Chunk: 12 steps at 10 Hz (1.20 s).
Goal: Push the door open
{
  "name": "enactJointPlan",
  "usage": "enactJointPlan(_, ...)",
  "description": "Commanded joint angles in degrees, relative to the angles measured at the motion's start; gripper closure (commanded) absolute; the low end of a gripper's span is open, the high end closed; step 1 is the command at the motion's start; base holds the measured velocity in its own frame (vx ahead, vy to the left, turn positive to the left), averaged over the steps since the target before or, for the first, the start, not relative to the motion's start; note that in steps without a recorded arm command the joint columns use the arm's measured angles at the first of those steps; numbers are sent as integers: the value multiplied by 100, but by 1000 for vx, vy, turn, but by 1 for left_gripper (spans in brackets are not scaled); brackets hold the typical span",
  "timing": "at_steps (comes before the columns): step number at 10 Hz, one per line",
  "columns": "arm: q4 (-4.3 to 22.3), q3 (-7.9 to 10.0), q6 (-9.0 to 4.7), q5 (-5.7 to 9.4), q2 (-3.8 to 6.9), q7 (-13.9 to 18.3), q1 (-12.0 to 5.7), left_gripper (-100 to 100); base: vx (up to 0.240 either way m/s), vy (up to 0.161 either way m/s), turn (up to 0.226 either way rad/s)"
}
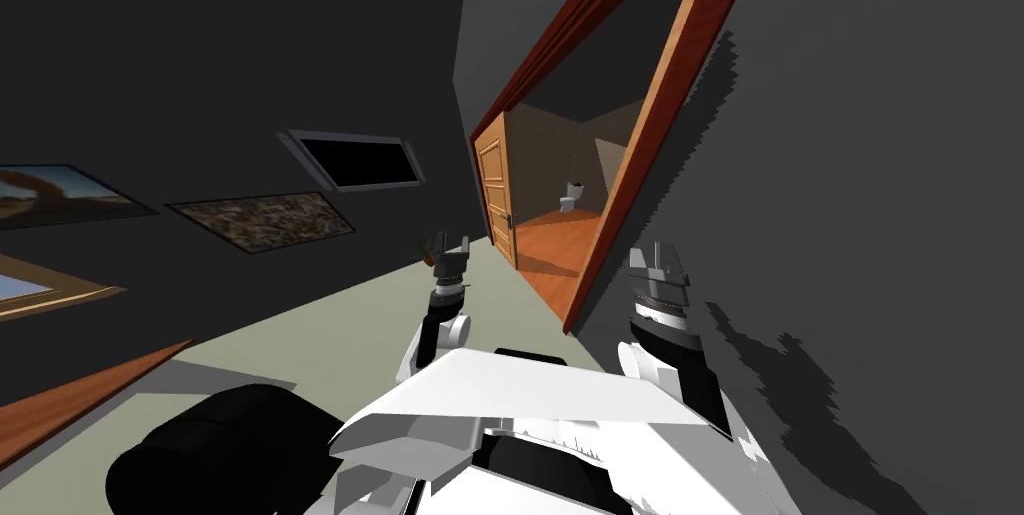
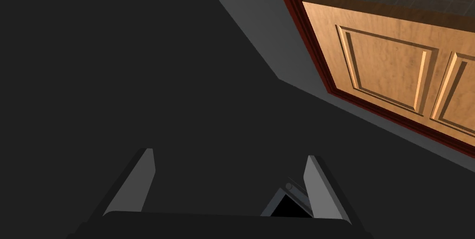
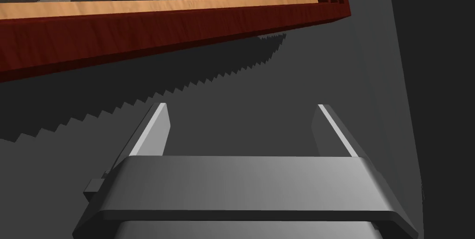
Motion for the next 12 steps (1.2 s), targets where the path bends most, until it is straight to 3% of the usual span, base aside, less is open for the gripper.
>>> enactJointPlan(1, 238, -64, 55, -27, 42, 67, -185, -100, 154, 79, -34)
enactJointPlan(12, 1352, -431, 133, -175, 177, 344, -855, -100, 95, 70, -22)
